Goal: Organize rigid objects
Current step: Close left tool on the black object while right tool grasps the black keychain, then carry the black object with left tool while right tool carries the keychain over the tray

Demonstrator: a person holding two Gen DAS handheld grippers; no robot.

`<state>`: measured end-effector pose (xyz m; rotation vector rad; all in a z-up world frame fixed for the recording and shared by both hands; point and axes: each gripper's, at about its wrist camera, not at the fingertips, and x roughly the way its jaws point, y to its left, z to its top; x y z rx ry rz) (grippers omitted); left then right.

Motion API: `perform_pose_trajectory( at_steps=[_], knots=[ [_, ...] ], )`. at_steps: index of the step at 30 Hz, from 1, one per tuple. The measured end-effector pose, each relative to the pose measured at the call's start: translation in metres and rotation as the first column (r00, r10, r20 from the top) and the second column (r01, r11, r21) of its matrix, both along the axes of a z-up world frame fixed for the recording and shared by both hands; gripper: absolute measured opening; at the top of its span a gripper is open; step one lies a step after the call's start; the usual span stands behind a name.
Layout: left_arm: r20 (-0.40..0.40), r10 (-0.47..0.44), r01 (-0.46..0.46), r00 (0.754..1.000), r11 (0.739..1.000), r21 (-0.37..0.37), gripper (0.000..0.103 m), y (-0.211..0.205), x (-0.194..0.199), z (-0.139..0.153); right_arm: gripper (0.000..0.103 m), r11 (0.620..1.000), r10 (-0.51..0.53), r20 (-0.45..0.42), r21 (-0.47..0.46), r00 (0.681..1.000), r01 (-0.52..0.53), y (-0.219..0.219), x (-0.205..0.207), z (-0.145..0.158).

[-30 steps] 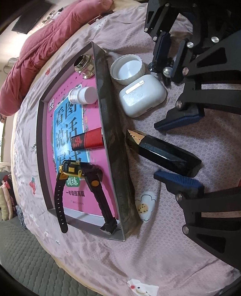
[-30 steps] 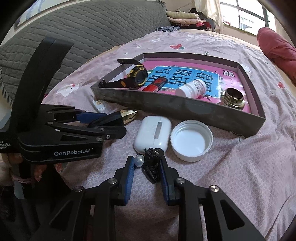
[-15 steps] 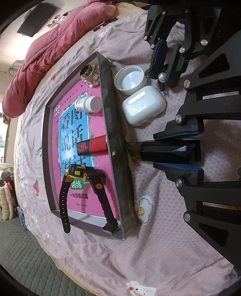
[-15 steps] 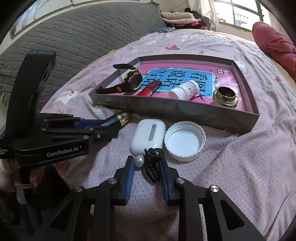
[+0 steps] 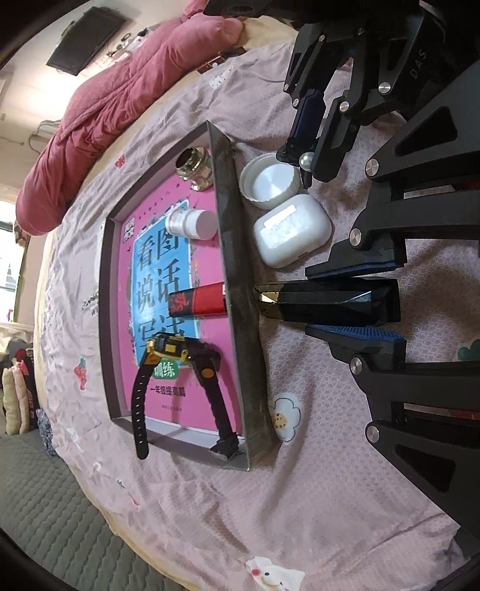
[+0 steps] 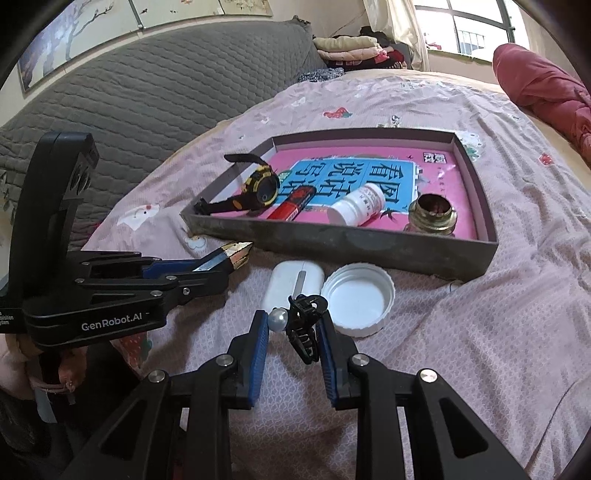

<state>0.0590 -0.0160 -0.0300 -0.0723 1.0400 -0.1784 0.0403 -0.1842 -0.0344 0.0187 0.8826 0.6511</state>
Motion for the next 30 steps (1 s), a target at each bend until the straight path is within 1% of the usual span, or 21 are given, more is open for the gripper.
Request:
perform_pose_trajectory(
  at_steps=[17, 23, 30],
  knots=[
    [0.062, 0.003, -0.004, 0.998, 1.000, 0.010, 0.024, -0.006, -0.008, 0.029, 0.027, 0.998, -0.042, 0.059, 0.038, 0.997, 0.040, -0.012, 0.001, 0.016],
    [0.084, 0.006, -0.007, 0.996, 1.000, 0.018, 0.024, -0.011, -0.008, 0.039, 0.027, 0.998, -0.050, 0.102, 0.051, 0.994, 0.045, -0.016, 0.000, 0.026],
    [0.108, -0.015, 0.013, 0.994, 1.000, 0.025, 0.024, -0.021, -0.008, 0.049, 0.027, 0.996, -0.067, 0.125, 0.066, 0.990, 0.059, -0.020, 0.004, 0.033]
  ],
)
